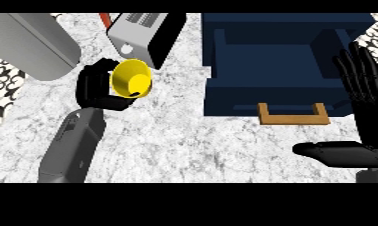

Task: Pick up the cup, place it into the drawer and close the drawer

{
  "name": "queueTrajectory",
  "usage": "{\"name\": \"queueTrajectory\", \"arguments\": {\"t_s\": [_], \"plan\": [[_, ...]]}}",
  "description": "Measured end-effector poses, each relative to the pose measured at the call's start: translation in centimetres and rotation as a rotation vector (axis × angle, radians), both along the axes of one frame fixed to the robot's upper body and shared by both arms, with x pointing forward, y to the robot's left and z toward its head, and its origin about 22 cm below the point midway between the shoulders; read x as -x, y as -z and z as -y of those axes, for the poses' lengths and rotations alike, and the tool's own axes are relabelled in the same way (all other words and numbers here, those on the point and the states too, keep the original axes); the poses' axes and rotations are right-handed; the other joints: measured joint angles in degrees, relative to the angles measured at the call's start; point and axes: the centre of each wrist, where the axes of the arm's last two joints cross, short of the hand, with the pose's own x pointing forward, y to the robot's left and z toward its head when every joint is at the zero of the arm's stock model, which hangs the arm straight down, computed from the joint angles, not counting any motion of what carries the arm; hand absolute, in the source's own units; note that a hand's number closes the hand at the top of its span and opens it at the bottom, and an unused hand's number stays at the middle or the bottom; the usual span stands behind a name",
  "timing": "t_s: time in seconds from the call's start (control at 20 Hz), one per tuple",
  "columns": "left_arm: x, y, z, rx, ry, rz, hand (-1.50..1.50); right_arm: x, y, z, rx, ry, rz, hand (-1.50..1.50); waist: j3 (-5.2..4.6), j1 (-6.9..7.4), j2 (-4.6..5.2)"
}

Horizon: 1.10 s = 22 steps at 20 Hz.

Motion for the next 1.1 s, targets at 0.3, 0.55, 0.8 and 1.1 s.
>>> {"name": "queueTrajectory", "arguments": {"t_s": [0.3, 0.55, 0.8, 1.1], "plan": [[-2.7, -6.6, 4.9, -0.047, 0.067, 0.079, 1.50, 0.1, 0.2, 0.7, -0.006, 0.009, -0.008, -1.50, 0.03, 0.14, -0.05], [-3.8, -12.4, 9.5, -0.105, 0.103, 0.100, 1.50, 0.5, 0.0, 0.2, -0.010, 0.011, -0.007, -1.50, 0.01, -0.23, 0.00], [-4.7, -16.9, 13.2, -0.161, 0.118, 0.092, 1.50, 0.3, -0.3, 0.8, -0.012, 0.007, 0.004, -1.50, 0.00, -0.64, 0.20], [-5.9, -20.0, 17.3, -0.200, 0.107, 0.066, 1.50, 0.0, 0.8, 1.2, -0.008, -0.001, 0.004, -1.50, 0.00, -1.25, 0.43]]}}
